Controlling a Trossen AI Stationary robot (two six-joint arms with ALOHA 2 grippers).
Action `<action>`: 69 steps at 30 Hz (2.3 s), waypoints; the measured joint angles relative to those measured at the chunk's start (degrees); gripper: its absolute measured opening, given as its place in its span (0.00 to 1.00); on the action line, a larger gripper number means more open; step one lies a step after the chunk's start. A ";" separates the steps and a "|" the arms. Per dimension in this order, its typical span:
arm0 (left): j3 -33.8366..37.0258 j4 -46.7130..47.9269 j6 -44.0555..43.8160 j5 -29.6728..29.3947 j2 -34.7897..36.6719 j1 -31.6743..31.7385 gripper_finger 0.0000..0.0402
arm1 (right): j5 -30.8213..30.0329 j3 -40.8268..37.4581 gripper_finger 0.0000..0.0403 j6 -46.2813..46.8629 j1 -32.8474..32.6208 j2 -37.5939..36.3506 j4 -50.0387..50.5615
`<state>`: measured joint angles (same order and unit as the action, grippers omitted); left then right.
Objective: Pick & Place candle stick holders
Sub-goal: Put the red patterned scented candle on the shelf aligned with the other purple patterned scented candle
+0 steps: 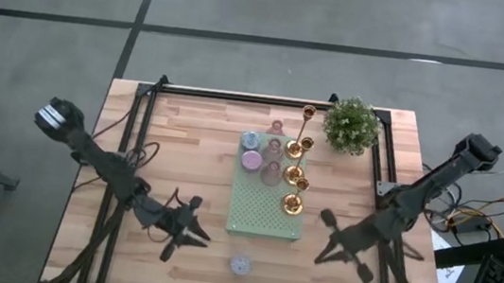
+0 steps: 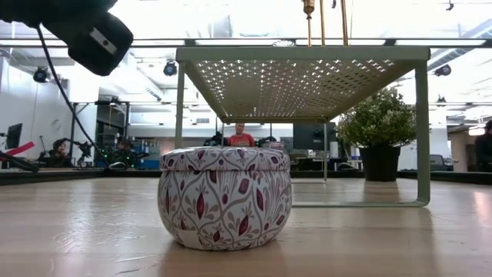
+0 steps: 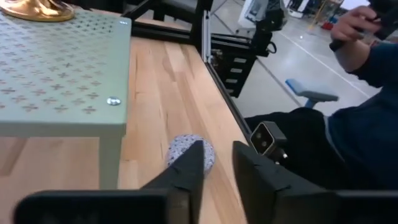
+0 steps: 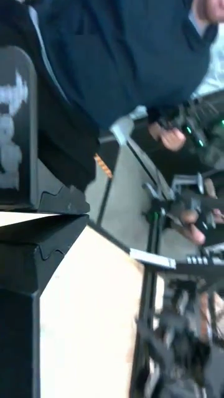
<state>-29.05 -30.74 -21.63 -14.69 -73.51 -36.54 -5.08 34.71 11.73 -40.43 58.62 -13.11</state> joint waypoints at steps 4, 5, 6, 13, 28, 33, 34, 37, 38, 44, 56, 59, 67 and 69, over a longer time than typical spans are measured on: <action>-3.71 -0.23 1.80 -2.60 -4.39 -1.25 0.37 | -0.98 -5.01 0.02 -0.45 1.75 -6.05 -2.69; -5.02 -0.16 2.54 -2.86 -5.94 -1.60 0.41 | -1.04 -6.07 0.02 -0.72 2.23 -7.35 -3.31; -6.50 -0.13 3.39 -2.88 -7.63 -1.95 0.45 | -1.08 -7.09 0.02 -1.10 2.67 -8.66 -3.69; -18.18 6.50 6.31 -2.80 -18.60 -4.11 0.68 | -1.47 -11.91 0.02 -1.59 5.08 -15.62 -3.96; -33.89 23.34 3.83 -7.89 -31.68 -3.42 0.85 | -2.63 -17.25 0.02 -0.25 5.58 -18.33 -5.63; -34.05 23.63 -1.79 -9.94 -31.66 -1.89 0.90 | -2.63 -17.93 0.02 -0.14 5.58 -18.45 -5.84; -33.96 23.51 -2.92 -10.06 -31.78 -1.56 0.90 | -2.63 -18.04 0.02 -0.16 5.58 -18.42 -5.99; -33.93 23.26 -4.70 -10.11 -32.96 -1.28 0.90 | -2.63 -18.35 0.02 -0.27 5.58 -18.42 -6.10; -33.90 23.05 -4.94 -10.02 -33.55 -1.32 0.90 | -2.67 -18.45 0.02 -0.35 5.60 -18.42 -6.16; -34.56 22.71 -6.72 -9.78 -35.72 -1.28 0.90 | -4.06 -19.11 0.02 -0.37 5.62 -18.41 -6.14; -36.32 22.60 -6.38 -10.85 -39.77 -1.00 0.90 | -4.07 -19.13 0.02 -0.33 5.60 -18.29 -6.46; -36.32 22.80 -6.34 -10.82 -39.76 -0.87 0.90 | -4.07 -19.13 0.02 -0.35 5.58 -18.29 -6.42; -36.27 22.39 -5.23 -10.36 -40.57 -0.62 0.90 | -4.09 -19.13 0.02 -0.42 5.58 -18.29 -6.44; -36.27 22.18 -5.47 -9.67 -41.71 -0.41 0.90 | -4.09 -19.13 0.02 -0.61 5.58 -18.29 -6.53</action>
<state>-65.32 -8.56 -27.09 -24.36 -115.22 -36.95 -9.17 15.57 11.12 -34.85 40.34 -19.64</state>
